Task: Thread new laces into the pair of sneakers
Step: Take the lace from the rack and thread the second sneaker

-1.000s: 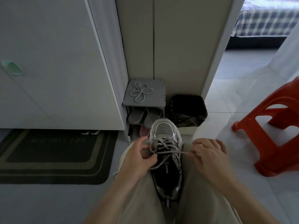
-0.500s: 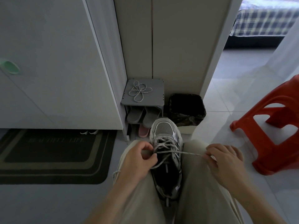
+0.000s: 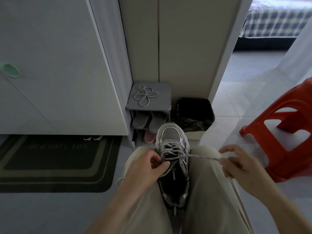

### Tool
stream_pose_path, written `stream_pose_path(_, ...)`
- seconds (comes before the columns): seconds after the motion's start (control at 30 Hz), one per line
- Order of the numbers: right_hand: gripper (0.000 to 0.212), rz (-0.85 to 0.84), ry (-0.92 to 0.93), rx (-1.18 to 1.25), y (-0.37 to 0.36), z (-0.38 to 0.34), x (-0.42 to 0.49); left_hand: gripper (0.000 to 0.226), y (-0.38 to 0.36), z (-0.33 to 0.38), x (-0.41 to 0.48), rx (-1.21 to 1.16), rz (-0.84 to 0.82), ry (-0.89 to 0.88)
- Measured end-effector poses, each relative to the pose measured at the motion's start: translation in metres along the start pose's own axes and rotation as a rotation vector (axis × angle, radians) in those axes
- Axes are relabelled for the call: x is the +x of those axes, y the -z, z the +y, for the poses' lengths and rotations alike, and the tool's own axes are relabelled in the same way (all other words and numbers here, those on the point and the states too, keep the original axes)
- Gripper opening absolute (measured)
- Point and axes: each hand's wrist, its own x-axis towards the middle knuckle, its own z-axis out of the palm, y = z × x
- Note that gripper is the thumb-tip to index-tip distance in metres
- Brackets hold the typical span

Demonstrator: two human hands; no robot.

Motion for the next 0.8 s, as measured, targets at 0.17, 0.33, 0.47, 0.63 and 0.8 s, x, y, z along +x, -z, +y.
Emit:
stream_pose_path(0.17, 0.042, -0.06, 0.043, 0.794, 0.018, -0.016, 0.004, 0.026, 0.005, -0.001, -0.003, 0.092, -0.058, -0.033)
stream_pose_path(0.33, 0.054, -0.088, 0.01, 0.906, 0.013, -0.017, 0.013, 0.021, 0.006, 0.003, -0.005, 0.139, 0.015, -0.066)
stream_pose_path(0.47, 0.02, -0.109, -0.022, 0.87, 0.002, -0.026, 0.015, 0.012, 0.003, 0.017, -0.005, 0.124, 0.146, -0.178)
stream_pose_path(0.63, 0.038, -0.089, 0.044, 0.791, -0.006, -0.039, 0.02, 0.016, -0.012, 0.053, -0.013, -0.116, 0.007, -0.267)
stream_pose_path(0.8, 0.036, -0.042, 0.111, 0.455, -0.018, -0.053, 0.027, 0.027, -0.033, 0.065, -0.014, -0.334, -0.176, -0.253)
